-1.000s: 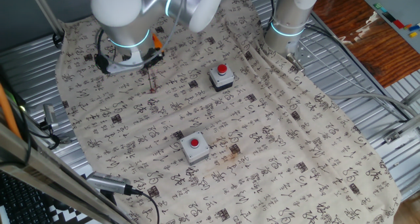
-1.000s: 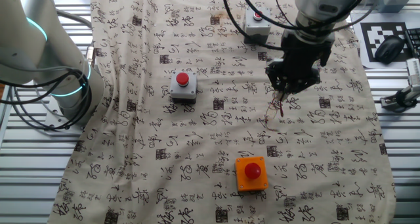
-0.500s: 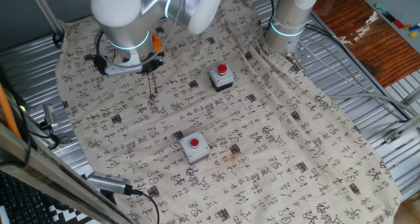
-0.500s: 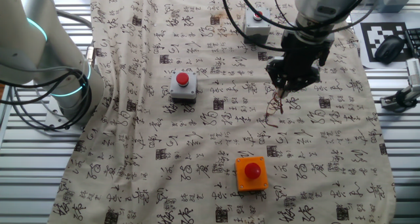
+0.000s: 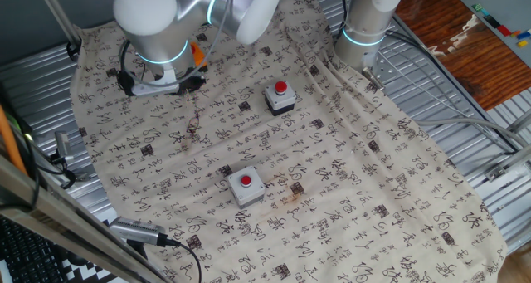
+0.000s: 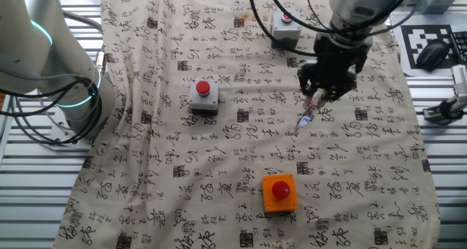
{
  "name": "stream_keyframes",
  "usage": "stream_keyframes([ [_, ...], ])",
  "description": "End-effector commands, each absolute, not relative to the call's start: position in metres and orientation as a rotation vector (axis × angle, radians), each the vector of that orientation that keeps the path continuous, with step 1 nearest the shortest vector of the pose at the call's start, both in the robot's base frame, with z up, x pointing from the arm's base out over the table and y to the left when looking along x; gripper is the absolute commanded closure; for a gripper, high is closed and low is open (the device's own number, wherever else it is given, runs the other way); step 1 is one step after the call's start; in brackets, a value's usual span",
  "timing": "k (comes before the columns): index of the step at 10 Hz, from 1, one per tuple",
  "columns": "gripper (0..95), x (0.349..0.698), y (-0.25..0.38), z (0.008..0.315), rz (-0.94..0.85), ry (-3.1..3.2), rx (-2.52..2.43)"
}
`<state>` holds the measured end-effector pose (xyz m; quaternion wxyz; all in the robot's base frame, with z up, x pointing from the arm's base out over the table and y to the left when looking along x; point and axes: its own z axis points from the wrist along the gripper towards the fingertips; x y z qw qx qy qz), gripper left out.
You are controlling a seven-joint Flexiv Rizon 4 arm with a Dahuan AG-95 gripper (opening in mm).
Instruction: Unfold the leg of the glasses (with one hand)
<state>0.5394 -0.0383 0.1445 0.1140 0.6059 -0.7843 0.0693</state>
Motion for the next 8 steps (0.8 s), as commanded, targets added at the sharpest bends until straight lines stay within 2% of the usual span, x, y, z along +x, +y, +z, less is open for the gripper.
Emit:
stream_keyframes([
  [1,57.0,0.541,-0.033,0.146,0.202,-2.300,1.772],
  [3,57.0,0.543,-0.028,0.148,0.200,-2.308,1.766],
  [4,76.0,0.542,-0.026,0.149,0.199,-2.317,1.755],
  [8,76.0,0.536,-0.008,0.152,0.179,-2.429,1.630],
])
